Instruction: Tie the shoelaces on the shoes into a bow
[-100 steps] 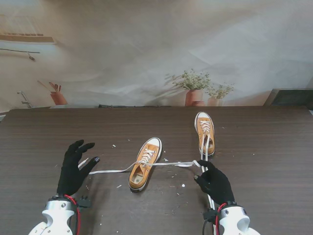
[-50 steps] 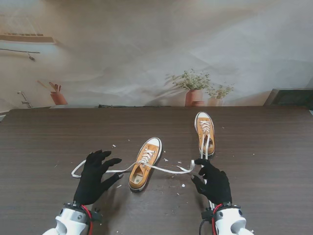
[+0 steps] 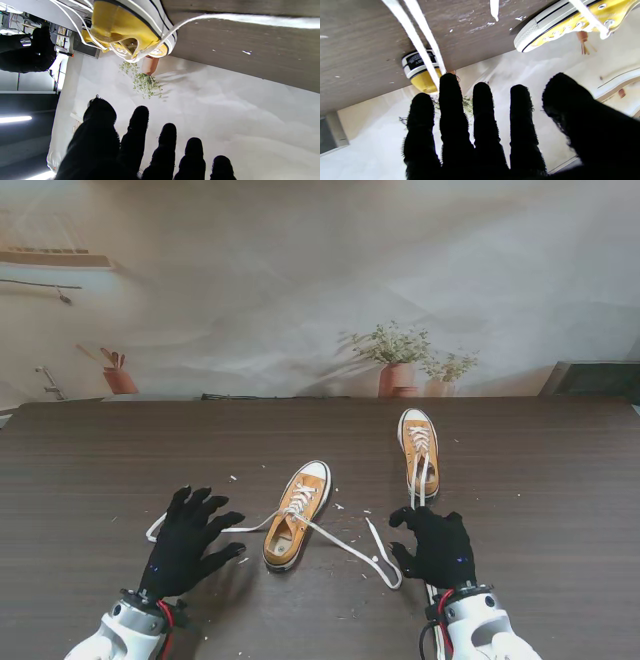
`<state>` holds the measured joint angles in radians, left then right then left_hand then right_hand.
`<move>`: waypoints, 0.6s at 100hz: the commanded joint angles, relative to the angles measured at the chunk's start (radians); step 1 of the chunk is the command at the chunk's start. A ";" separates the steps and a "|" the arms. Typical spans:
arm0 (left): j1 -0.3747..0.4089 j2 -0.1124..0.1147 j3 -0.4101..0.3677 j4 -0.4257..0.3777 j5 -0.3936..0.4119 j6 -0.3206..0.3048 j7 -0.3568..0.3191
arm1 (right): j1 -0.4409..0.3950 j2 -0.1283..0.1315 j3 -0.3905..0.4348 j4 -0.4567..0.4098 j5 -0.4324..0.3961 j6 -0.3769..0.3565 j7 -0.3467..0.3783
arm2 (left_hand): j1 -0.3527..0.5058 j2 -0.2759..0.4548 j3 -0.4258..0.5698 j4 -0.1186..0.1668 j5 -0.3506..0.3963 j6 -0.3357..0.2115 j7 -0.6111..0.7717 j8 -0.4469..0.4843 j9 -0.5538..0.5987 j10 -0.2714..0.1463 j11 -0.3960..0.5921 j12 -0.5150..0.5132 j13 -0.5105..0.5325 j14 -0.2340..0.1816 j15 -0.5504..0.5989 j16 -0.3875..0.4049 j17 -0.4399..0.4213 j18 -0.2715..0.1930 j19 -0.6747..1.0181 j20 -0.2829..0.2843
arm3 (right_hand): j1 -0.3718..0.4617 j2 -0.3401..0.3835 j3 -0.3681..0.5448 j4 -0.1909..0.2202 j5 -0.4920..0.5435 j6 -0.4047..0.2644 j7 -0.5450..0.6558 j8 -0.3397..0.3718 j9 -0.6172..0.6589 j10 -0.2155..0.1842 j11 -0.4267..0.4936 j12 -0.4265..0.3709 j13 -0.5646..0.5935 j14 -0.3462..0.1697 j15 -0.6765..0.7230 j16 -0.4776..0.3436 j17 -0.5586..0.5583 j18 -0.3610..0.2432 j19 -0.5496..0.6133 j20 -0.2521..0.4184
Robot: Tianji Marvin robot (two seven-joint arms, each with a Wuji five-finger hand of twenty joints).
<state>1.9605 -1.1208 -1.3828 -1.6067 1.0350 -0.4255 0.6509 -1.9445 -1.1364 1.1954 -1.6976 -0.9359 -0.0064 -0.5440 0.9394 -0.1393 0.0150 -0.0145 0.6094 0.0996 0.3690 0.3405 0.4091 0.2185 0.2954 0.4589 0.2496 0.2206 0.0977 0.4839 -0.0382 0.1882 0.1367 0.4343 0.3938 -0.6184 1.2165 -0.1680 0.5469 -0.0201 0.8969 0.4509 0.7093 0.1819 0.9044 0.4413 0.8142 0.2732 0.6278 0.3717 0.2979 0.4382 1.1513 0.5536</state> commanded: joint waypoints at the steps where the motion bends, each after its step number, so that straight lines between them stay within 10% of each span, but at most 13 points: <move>1: -0.006 0.008 -0.012 0.010 -0.011 0.000 -0.030 | 0.036 0.008 -0.024 -0.002 -0.015 0.010 0.027 | -0.013 0.025 -0.025 -0.008 0.025 -0.048 0.013 0.019 0.020 -0.016 0.015 -0.012 0.025 -0.008 0.002 -0.032 0.013 0.011 0.003 0.019 | -0.049 0.028 0.002 0.031 -0.007 0.031 -0.069 0.013 -0.042 -0.015 -0.028 -0.017 -0.041 -0.014 -0.017 -0.015 -0.028 -0.029 -0.026 -0.019; 60: 0.022 0.007 -0.044 0.039 -0.047 0.041 -0.084 | 0.273 -0.003 -0.277 0.113 0.096 0.151 0.175 | -0.021 0.001 -0.016 -0.004 0.004 -0.055 0.032 0.021 0.009 -0.025 0.017 -0.017 0.022 -0.008 0.005 -0.035 0.020 0.006 -0.013 0.026 | -0.099 0.096 -0.105 0.041 -0.074 0.054 -0.135 -0.027 -0.155 -0.024 -0.072 -0.030 -0.157 -0.021 -0.100 -0.037 -0.118 -0.066 -0.119 -0.036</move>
<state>1.9764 -1.1172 -1.4281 -1.5623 0.9850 -0.3953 0.5836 -1.6842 -1.1306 0.9302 -1.5907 -0.8467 0.1359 -0.3997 0.9394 -0.1405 0.0150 -0.0145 0.6087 0.0995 0.4004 0.3410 0.4285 0.2058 0.3085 0.4589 0.2615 0.2185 0.0999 0.4748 -0.0108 0.2001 0.1395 0.4440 0.3335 -0.5389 1.1422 -0.1574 0.5146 0.0232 0.7771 0.4474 0.5870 0.1622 0.8388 0.4248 0.6898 0.2581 0.5411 0.3478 0.2008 0.3938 1.0426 0.5307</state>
